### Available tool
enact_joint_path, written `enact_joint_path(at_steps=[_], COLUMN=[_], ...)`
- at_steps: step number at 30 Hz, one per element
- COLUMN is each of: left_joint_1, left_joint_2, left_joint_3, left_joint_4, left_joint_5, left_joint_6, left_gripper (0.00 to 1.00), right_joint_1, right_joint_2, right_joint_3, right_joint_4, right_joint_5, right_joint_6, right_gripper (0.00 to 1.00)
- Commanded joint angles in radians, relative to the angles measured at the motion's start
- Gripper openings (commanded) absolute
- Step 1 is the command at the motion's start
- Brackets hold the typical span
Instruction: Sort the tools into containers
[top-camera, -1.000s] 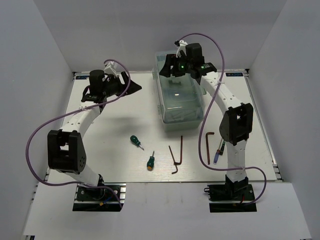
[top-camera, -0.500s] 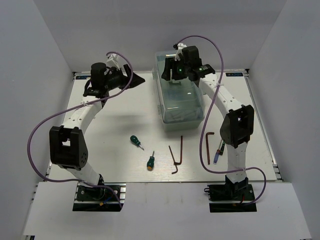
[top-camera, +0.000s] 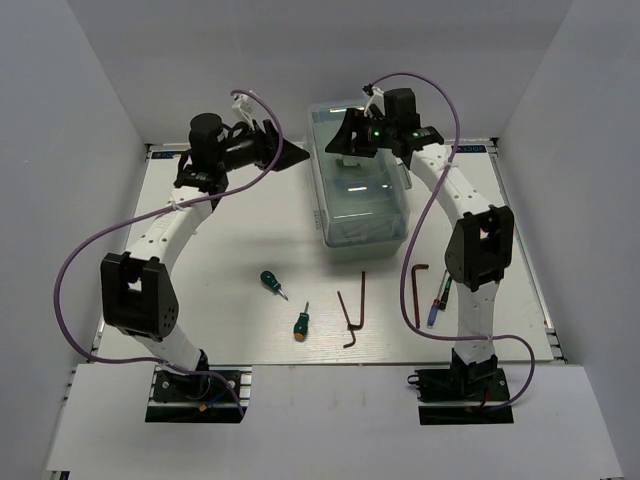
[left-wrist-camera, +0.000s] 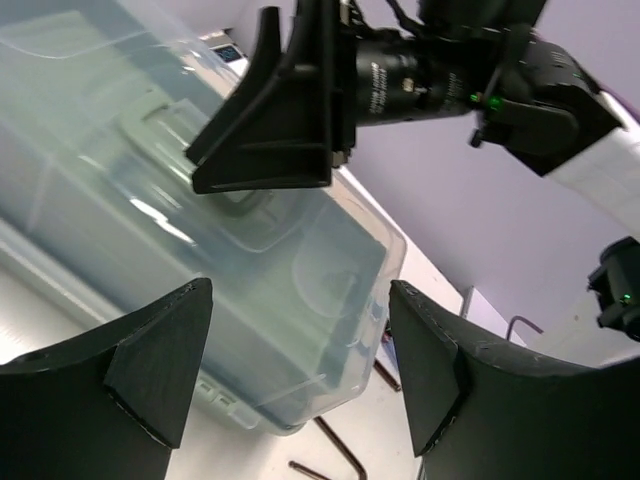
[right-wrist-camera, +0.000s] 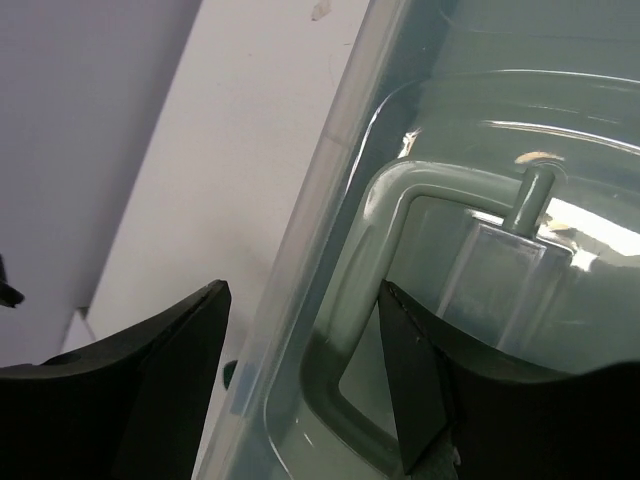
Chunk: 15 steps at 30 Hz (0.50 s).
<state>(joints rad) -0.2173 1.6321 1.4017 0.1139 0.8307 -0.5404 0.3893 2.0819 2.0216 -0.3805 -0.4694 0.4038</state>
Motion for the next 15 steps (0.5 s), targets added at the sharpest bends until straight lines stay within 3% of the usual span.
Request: enact_joint_path(at_steps=[1, 7, 15], left_joint_1=[-0.011, -0.021, -0.030], left_joint_2=[0.009, 0.145, 0.348], left_joint_3=[0.042, 0.152, 0.408], left_joint_4=[0.024, -0.046, -0.118], left_joint_5=[-0.004, -0.108, -0.145], left_joint_6=[-0.019, -0.053, -0.124], left_gripper=[0.81, 0.81, 0.80], right_joint_1=[0.007, -0.020, -0.046], right_joint_2=[0.021, 0.017, 0.017], right_joint_3=[0.049, 0.040, 0.026], right_joint_4=[0.087, 0.161, 0.181], right_joint_5=[-0.201, -0.284, -0.327], right_joint_6=[0.127, 0.184, 0.199], right_gripper=[0.66, 0.65, 0.64])
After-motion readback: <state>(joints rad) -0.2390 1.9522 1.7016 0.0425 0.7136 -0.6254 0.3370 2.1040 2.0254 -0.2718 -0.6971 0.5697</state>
